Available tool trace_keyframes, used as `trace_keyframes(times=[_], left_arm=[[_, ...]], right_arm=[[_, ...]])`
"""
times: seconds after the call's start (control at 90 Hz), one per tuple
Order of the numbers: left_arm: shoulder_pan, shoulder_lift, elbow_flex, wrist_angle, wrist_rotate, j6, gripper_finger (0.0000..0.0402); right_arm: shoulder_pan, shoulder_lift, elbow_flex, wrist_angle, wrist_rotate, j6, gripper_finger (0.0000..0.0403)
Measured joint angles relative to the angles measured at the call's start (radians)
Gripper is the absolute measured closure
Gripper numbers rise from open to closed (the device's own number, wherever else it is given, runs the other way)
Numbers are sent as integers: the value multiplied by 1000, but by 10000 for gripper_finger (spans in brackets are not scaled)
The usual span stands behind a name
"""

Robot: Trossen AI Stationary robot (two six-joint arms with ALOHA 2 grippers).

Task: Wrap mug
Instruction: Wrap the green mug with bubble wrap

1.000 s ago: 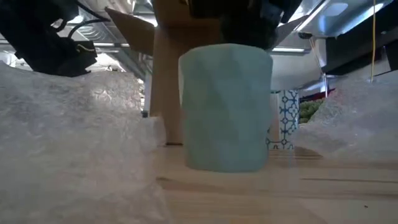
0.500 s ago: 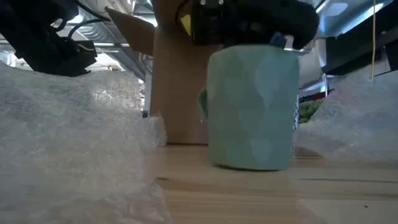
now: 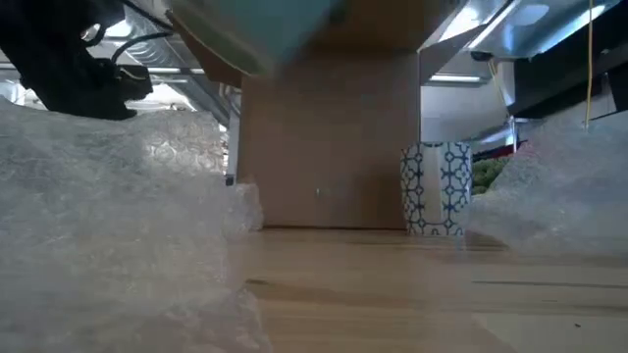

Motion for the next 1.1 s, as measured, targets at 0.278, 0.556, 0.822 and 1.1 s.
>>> trace_keyframes(times=[0.278, 0.556, 0.822, 1.1], left_arm=[[-141, -7, 232, -137, 57, 61, 266], [-296, -6, 407, -409, 29, -92, 266], [-375, -6, 414, -459, 34, -189, 266], [-425, -5, 414, -482, 38, -247, 266]], right_arm=[[-39, 77, 0, 284, 93, -41, 401], [-89, 173, 33, 346, 75, -12, 402], [-125, 291, 202, 240, 46, 13, 402], [-145, 373, 218, 177, 1, 72, 402]])
